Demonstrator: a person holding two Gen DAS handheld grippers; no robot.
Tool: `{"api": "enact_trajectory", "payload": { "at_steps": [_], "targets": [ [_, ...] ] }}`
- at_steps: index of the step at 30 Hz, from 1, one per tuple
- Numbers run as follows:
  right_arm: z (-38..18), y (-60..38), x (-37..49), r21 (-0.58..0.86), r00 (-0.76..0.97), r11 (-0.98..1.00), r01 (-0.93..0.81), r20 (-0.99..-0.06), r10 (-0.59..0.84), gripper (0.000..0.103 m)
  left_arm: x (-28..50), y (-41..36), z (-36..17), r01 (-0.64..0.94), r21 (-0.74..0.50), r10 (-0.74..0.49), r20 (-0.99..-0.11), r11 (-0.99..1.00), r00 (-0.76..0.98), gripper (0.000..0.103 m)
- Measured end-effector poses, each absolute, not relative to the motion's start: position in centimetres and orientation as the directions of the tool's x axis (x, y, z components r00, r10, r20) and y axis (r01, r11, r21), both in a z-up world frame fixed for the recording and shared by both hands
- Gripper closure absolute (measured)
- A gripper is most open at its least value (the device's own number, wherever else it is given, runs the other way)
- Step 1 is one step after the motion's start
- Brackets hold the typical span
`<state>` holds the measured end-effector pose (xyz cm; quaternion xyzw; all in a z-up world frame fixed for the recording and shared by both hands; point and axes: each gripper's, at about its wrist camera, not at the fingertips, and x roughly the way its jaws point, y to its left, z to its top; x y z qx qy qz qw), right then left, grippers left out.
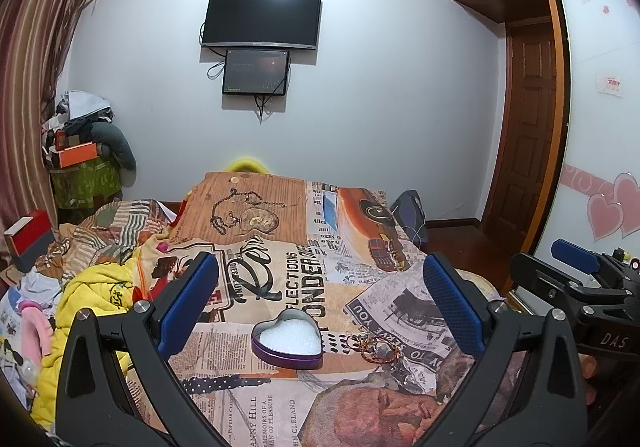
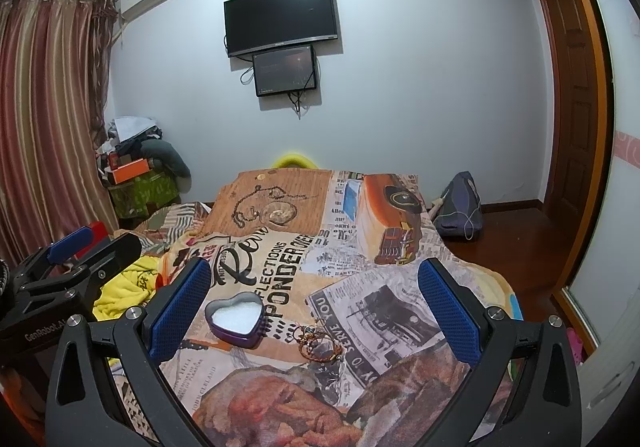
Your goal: Organize jewelry
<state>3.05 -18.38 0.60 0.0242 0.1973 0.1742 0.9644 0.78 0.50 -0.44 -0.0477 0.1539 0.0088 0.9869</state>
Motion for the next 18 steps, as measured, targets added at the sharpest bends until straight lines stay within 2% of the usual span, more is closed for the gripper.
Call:
{"api": "enact_trajectory", "payload": {
  "at_steps": [10,18],
  "targets": [
    [-1.5,-18.1,5.3,0.116,0.837,0.943,-0.310,-0.436,0.329,0.000,3.6,1.8,-2.6,-0.051,-0.116,0.003,-0.378,0.992,0.926,0.000],
    [-6.2,-18.5,8.9,0.097,0.778,0.961,-0.259,-0.569,0.267,0.000,8.0,4.0,-8.0,-0.155,-0.091,0.083,-0.531,0.984,0.843,0.000]
  ]
}}
